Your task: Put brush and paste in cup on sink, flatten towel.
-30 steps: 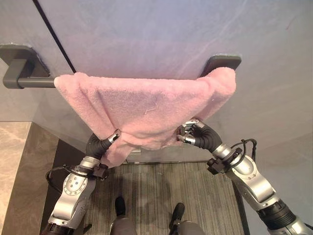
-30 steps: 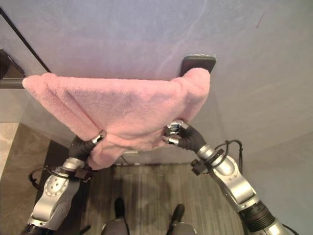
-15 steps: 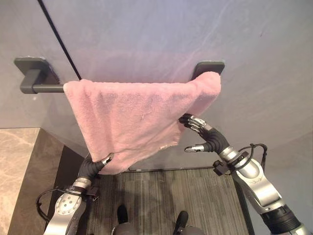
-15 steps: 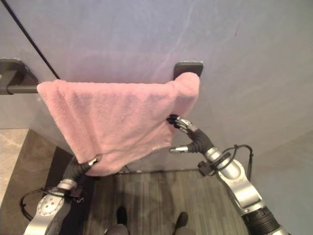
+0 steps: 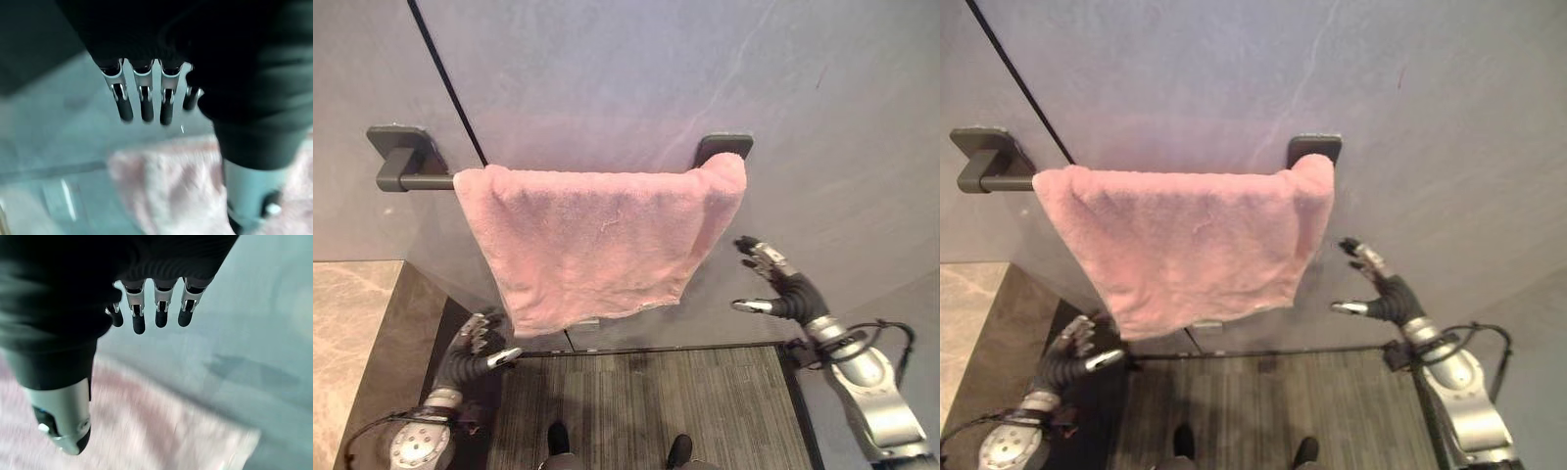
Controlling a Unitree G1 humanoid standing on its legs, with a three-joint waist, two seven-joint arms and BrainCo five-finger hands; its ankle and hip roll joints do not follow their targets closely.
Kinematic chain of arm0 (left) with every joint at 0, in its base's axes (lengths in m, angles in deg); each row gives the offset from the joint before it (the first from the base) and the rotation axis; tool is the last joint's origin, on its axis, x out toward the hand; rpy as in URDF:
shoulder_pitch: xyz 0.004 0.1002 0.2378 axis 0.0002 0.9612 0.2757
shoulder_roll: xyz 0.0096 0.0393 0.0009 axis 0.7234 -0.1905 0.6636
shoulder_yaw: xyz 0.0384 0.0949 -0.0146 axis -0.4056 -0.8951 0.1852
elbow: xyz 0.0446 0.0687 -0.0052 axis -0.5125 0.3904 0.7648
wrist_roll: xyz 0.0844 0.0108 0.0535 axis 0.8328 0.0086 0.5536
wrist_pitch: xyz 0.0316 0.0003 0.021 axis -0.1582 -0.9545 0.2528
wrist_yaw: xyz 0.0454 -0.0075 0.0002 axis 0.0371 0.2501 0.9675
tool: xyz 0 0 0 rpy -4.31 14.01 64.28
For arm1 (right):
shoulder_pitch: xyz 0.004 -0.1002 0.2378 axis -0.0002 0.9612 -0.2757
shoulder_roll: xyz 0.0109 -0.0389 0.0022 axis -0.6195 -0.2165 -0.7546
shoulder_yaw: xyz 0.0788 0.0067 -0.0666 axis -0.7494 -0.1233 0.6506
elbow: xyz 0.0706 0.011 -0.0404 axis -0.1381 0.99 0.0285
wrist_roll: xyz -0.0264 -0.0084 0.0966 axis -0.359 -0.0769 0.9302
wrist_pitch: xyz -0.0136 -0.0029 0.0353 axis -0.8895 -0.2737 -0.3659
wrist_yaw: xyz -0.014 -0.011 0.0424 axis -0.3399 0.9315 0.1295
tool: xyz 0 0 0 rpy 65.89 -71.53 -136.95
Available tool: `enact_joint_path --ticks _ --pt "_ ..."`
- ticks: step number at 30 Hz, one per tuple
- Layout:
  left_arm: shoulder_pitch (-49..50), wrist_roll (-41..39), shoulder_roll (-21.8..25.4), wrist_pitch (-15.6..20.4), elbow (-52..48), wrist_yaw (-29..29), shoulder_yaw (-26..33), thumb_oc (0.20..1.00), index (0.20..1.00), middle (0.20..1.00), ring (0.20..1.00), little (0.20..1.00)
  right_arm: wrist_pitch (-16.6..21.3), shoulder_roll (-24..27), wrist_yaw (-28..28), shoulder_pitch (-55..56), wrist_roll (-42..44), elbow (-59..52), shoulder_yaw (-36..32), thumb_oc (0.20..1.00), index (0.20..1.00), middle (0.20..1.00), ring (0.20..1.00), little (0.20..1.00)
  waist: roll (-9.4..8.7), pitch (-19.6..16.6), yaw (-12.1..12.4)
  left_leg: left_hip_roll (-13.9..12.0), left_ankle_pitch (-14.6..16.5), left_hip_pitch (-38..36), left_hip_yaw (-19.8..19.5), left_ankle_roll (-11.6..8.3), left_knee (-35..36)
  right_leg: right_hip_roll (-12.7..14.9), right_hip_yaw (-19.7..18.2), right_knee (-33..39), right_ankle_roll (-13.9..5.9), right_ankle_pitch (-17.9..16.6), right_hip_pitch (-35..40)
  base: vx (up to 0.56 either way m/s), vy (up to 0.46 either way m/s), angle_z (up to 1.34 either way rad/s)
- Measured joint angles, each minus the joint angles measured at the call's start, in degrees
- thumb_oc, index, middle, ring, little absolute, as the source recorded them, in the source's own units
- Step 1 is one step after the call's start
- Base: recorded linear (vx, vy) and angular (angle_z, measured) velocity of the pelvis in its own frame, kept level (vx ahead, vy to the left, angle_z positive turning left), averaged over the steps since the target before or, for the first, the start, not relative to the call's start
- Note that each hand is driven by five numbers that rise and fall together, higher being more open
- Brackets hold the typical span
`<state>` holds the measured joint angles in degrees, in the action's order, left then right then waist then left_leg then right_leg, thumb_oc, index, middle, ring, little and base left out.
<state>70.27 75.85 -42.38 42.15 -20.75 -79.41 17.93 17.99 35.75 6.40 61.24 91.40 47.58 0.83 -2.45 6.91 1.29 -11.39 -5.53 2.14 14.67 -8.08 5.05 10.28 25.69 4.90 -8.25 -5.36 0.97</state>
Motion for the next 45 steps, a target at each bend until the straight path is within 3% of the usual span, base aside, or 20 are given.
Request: enact_joint_path --ticks 2,6,13,25,33,45 --pt "1.13 1.68 2.01 0.26 -2.14 -0.03 2.70 1.000 1.000 1.000 1.000 1.000 0.52 0.01 -0.51 1.03 -1.28 -1.70 -2.02 1.000 1.000 1.000 1.000 1.000 0.03 -0.01 0.05 0.03 0.01 0.02 -0.03 0.00 0.00 0.05 0.01 0.00 -0.04 0.03 -0.01 0.00 0.000 0.00" --pt "2.79 8.32 6.49 6.38 -8.85 2.75 12.46 1.000 1.000 1.000 1.000 1.000 3.74 0.22 -2.32 2.01 -7.10 -6.69 -7.42 1.000 1.000 1.000 1.000 1.000 0.08 -0.30 0.24 0.28 0.07 0.06 -0.05 0.10 0.00 0.38 0.01 0.00 -0.14 0.06 -0.02 0.00 0.000 0.00" --pt "1.93 17.40 7.76 12.97 -17.94 9.99 19.16 1.000 1.000 1.000 1.000 1.000 7.39 0.55 -4.15 3.09 -11.55 -10.36 -9.97 1.000 1.000 1.000 1.000 1.000 0.52 -1.25 0.44 1.38 0.32 0.04 -0.10 0.52 -0.01 1.45 0.05 -0.01 -0.58 -0.13 0.04 0.00 0.000 0.00" --pt "-5.88 24.63 15.03 19.60 -24.30 15.79 19.04 1.000 1.000 1.000 1.000 1.000 12.21 2.36 -7.42 -4.82 -11.57 -14.72 -6.51 1.000 1.000 1.000 1.000 1.000 1.32 -1.93 0.79 1.77 0.33 -0.19 0.01 0.61 -0.02 1.76 -0.17 -0.01 -0.80 -0.34 0.16 0.00 0.000 0.00" --pt "-11.72 25.29 27.89 20.28 -25.02 13.55 10.04 1.000 1.000 1.000 1.000 1.000 12.21 5.17 -8.67 -10.89 -12.21 -14.54 -0.08 1.000 1.000 1.000 1.000 1.000 1.58 -1.88 0.33 1.83 0.33 -0.48 0.22 0.62 -0.03 1.79 -0.41 -0.01 -0.83 -0.42 0.25 0.00 0.000 0.00" --pt "-13.71 25.51 33.02 19.74 -21.21 10.50 4.35 1.000 1.000 1.000 1.000 1.000 12.04 5.71 -9.72 -10.69 -13.15 -14.09 2.05 1.000 1.000 1.000 1.000 1.000 3.39 -0.77 -1.87 1.77 0.34 -0.13 0.34 0.60 -0.02 1.75 -0.59 0.00 -0.85 -0.43 -0.22 0.00 -0.001 0.00"
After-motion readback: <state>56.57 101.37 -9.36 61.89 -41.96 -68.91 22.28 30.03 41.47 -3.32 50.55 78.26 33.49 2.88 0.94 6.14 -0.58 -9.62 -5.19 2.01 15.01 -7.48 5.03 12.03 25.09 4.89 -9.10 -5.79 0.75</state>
